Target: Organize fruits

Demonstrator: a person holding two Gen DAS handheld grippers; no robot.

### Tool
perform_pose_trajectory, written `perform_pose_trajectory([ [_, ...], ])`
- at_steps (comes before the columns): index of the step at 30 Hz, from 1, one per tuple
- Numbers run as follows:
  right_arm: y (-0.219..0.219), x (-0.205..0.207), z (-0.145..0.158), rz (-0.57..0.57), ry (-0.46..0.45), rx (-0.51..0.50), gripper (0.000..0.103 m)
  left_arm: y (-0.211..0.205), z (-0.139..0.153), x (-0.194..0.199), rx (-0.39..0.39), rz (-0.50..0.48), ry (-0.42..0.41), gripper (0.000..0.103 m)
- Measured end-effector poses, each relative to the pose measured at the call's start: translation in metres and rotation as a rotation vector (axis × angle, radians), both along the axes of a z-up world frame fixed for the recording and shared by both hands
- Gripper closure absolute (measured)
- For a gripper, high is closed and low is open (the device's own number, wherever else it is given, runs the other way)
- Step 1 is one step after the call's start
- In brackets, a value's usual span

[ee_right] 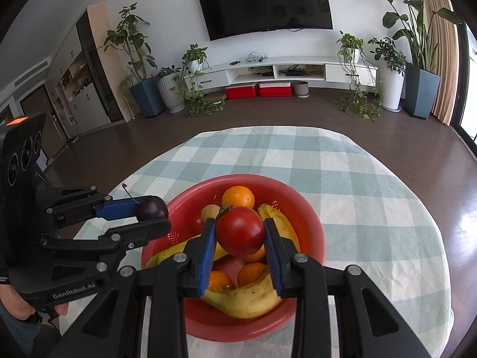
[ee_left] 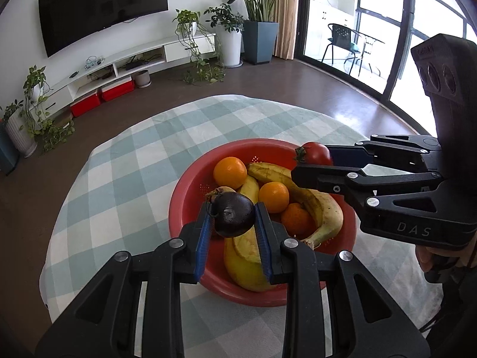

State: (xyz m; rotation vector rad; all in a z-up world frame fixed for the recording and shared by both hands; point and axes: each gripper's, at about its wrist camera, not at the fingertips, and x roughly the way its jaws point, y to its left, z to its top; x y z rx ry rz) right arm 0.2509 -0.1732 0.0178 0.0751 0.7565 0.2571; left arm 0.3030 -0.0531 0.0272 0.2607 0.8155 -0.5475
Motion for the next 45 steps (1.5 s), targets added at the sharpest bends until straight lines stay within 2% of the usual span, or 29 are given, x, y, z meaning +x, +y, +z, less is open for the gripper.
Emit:
perform_pose_trajectory([
  [8, 0.001, 0.006, -0.028, 0.008, 0.036, -0.047, 0.069, -0.011, -0.027, 0.018, 0.01, -0.015, 0.031, 0.077],
  [14, 0.009, 0.005, -0.037, 0.032, 0.045, -0.082, 0.069, -0.012, -0.032, 0.025, 0.003, -0.016, 0.043, 0.077],
  [23, 0.007, 0.006, -0.041, 0.019, 0.049, -0.073, 0.068, -0.009, -0.033, 0.026, -0.016, -0.007, 0.062, 0.074],
  [27, 0.007, 0.004, -0.04, 0.013, 0.044, -0.08, 0.065, -0.005, -0.033, 0.028, -0.021, 0.015, 0.063, 0.06],
  [30, 0.008, 0.003, -0.04, 0.011, 0.036, -0.094, 0.063, -0.003, -0.033, 0.027, -0.024, 0.024, 0.06, 0.059],
  [32, 0.009, 0.002, -0.039, 0.01, 0.03, -0.11, 0.062, -0.002, -0.031, 0.025, -0.025, 0.031, 0.052, 0.054],
  [33, 0.01, 0.001, -0.039, 0.01, 0.026, -0.12, 0.062, -0.001, -0.03, 0.023, -0.03, 0.035, 0.048, 0.046],
  [34, 0.01, 0.0, -0.038, 0.008, 0.021, -0.129, 0.058, 0.0, -0.028, 0.021, -0.031, 0.043, 0.04, 0.04],
  [35, 0.011, -0.001, -0.037, 0.0, 0.014, -0.138, 0.048, 0.002, -0.026, 0.019, -0.033, 0.052, 0.032, 0.038],
  [37, 0.009, -0.005, -0.033, -0.012, -0.008, -0.14, 0.039, 0.008, -0.021, 0.014, -0.051, 0.069, 0.018, 0.028],
  [38, 0.009, -0.007, -0.03, -0.015, -0.015, -0.141, 0.038, 0.011, -0.017, 0.009, -0.06, 0.081, 0.005, 0.026],
  [39, 0.007, -0.009, -0.027, -0.021, -0.022, -0.147, 0.038, 0.014, -0.013, 0.004, -0.066, 0.095, -0.013, 0.018],
  [40, 0.006, -0.012, -0.025, -0.03, -0.033, -0.154, 0.035, 0.018, -0.008, -0.003, -0.073, 0.111, -0.032, 0.008],
  [41, 0.005, -0.015, -0.022, -0.04, -0.044, -0.161, 0.029, 0.022, -0.003, -0.01, -0.085, 0.129, -0.052, 0.003],
  [42, 0.004, -0.019, -0.02, -0.053, -0.056, -0.171, 0.027, 0.027, 0.001, -0.019, -0.104, 0.146, -0.073, 0.0],
  [45, 0.002, -0.033, -0.011, -0.094, -0.111, -0.221, 0.024, 0.04, 0.014, -0.052, -0.159, 0.188, -0.137, 0.0],
])
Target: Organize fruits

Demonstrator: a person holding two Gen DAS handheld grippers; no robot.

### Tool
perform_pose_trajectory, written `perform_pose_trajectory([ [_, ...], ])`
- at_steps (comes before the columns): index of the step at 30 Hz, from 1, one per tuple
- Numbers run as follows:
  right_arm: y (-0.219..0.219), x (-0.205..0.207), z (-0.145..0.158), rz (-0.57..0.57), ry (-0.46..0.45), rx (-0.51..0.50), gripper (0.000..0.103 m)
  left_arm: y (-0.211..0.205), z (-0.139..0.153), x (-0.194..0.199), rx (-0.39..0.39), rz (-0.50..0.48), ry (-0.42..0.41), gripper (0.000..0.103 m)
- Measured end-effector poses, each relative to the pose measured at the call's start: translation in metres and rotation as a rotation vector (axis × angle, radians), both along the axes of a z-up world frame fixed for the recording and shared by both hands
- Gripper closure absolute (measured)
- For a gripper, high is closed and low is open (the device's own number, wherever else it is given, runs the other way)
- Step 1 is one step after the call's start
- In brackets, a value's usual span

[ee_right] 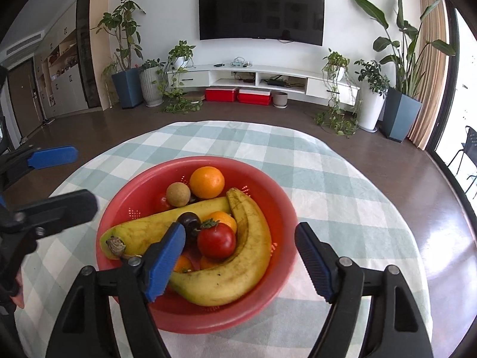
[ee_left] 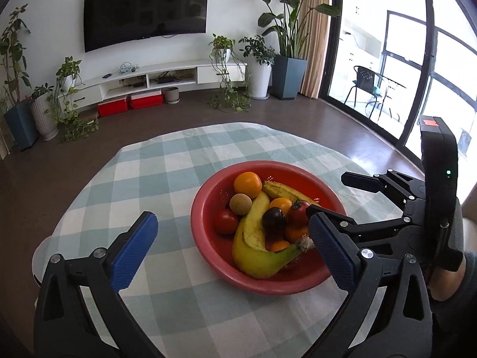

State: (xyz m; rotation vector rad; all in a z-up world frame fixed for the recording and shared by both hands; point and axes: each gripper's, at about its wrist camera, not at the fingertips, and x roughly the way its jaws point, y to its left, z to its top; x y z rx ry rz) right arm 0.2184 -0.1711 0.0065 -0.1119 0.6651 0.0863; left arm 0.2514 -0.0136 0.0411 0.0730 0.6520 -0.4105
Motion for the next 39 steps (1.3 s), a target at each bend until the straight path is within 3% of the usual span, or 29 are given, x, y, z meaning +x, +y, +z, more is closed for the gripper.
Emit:
perform_pose_trajectory([
  [5, -0.004, -0.046, 0.027, -0.06, -0.195, 0.009, 0.0, 0.012, 0.016, -0.069, 0.008, 0.063, -0.113, 0.0],
  [9, -0.007, -0.102, 0.045, -0.08, -0.359, 0.053, 0.0, 0.011, 0.043, -0.141, 0.078, 0.133, -0.32, 0.0],
  [11, -0.011, -0.125, 0.052, -0.108, -0.396, 0.073, 0.0, 0.006, 0.056, -0.18, 0.128, 0.203, -0.459, 0.0],
  [13, -0.017, -0.144, 0.059, -0.147, -0.401, 0.105, 0.0, 0.001, 0.064, -0.212, 0.164, 0.296, -0.541, 0.0],
  [20, -0.037, -0.2, 0.078, -0.223, -0.403, 0.221, 0.0, 0.001, 0.071, -0.25, 0.057, 0.299, -0.407, 0.0],
  [26, -0.024, -0.229, 0.083, -0.211, -0.39, 0.135, 0.0, 0.004, 0.059, -0.265, 0.034, 0.367, -0.294, 0.0],
  [32, -0.012, -0.233, 0.072, -0.223, -0.299, 0.101, 0.0, 0.006, 0.04, -0.26, 0.034, 0.364, -0.153, 0.0],
  [39, -0.003, -0.23, 0.057, -0.226, -0.214, 0.071, 0.0, 0.006, 0.02, -0.249, 0.032, 0.354, -0.084, 0.0],
])
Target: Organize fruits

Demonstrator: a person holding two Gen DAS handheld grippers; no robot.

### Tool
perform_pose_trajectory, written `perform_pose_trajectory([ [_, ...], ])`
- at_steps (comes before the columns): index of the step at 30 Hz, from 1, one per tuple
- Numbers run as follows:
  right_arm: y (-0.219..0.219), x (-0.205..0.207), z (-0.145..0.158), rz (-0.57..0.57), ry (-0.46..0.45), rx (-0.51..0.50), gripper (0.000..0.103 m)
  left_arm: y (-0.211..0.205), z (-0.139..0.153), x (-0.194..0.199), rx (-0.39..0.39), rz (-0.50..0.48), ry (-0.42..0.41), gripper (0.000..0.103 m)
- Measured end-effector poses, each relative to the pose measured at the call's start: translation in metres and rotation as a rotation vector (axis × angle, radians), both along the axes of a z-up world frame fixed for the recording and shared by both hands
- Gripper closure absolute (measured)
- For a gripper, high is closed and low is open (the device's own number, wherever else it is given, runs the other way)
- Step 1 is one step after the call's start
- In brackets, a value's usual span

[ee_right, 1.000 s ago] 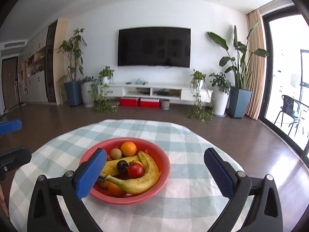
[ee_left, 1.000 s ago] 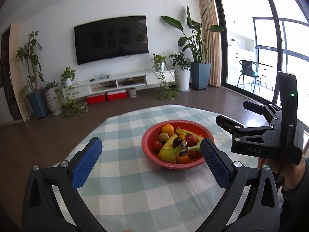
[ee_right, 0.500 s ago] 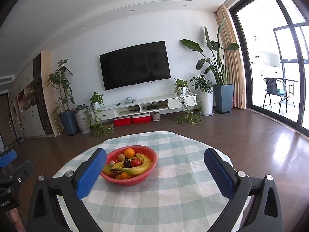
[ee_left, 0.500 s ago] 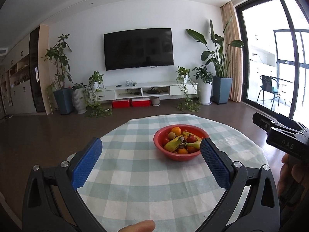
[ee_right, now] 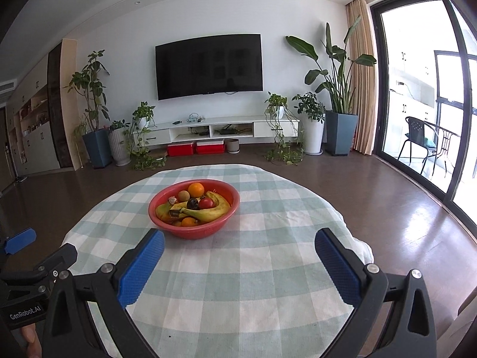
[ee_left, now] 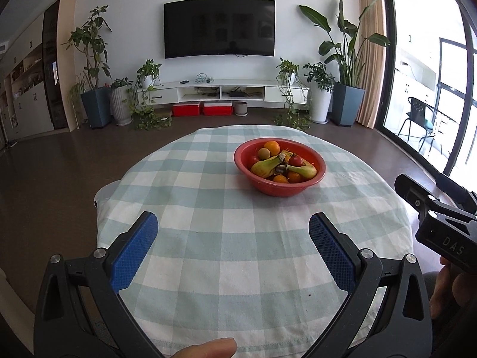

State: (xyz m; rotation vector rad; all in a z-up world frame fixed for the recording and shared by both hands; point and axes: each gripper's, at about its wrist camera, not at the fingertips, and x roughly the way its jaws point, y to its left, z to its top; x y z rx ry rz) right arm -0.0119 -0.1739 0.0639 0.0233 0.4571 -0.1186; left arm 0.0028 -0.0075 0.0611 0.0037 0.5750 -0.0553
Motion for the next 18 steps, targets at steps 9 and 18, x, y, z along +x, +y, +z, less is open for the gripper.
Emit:
perform_pose_trajectory([
  [9, 0.002, 0.002, -0.015, 0.006, 0.061, 0.004, 0.0, 0.002, -0.015, 0.013, -0.015, -0.002, 0.048, 0.0],
  [18, 0.003, 0.005, -0.025, 0.017, 0.1, 0.009, 0.0, 0.003, -0.026, 0.017, 0.003, 0.011, 0.075, 0.0],
])
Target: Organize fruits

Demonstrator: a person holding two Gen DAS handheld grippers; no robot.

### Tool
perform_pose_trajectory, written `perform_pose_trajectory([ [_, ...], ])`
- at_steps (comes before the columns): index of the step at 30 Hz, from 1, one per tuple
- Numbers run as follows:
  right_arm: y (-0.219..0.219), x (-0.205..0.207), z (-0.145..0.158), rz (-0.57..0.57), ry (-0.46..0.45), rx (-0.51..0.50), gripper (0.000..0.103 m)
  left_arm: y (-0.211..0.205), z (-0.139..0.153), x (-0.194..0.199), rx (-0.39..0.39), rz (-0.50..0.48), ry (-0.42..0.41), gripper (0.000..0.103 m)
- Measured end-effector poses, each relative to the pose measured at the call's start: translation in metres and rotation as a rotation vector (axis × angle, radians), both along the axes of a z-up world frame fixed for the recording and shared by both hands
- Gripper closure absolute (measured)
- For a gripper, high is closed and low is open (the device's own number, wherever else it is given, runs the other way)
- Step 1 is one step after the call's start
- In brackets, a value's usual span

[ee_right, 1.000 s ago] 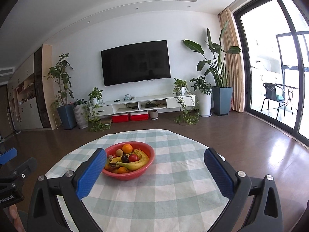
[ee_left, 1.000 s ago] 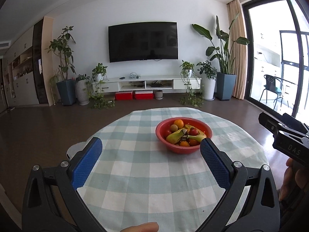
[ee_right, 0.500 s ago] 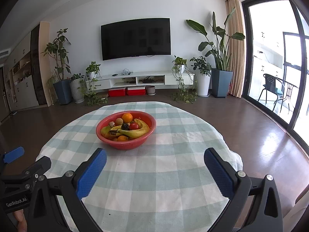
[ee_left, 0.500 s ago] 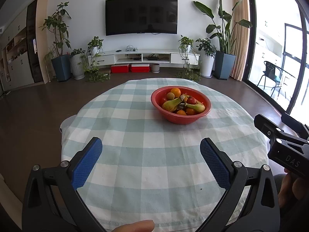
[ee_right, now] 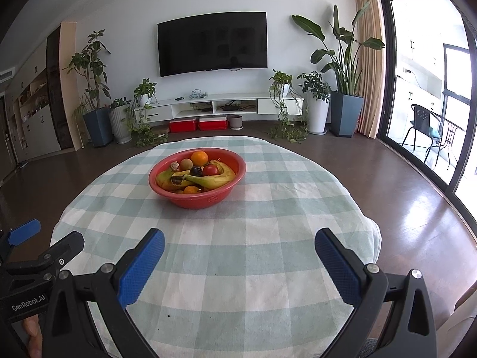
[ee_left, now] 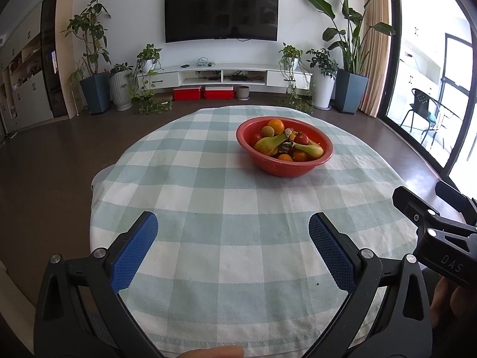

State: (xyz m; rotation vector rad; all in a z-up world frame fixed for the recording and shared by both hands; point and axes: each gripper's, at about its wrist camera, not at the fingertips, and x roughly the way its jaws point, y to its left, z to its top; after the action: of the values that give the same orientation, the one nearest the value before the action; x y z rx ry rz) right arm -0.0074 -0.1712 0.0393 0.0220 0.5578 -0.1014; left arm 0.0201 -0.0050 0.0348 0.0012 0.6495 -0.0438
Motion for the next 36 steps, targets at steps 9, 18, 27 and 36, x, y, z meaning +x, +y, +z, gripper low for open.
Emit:
perform_pose_trajectory([
  [9, -0.001, 0.0, -0.002, -0.002, 0.007, 0.004, 0.0, -0.003, -0.003, 0.0, 0.008, -0.008, 0.004, 0.0],
  [18, -0.001, 0.0, -0.006, 0.0, 0.018, 0.004, 0.0, -0.004, -0.007, -0.001, 0.008, -0.011, 0.008, 0.0],
  [27, 0.001, -0.002, -0.011, 0.004, 0.032, 0.005, 0.0, -0.004, -0.008, -0.001, 0.013, -0.006, 0.008, 0.0],
  [36, 0.002, -0.001, -0.009, 0.006, 0.036, 0.005, 0.0, -0.004, -0.009, -0.002, 0.01, -0.011, 0.008, 0.0],
])
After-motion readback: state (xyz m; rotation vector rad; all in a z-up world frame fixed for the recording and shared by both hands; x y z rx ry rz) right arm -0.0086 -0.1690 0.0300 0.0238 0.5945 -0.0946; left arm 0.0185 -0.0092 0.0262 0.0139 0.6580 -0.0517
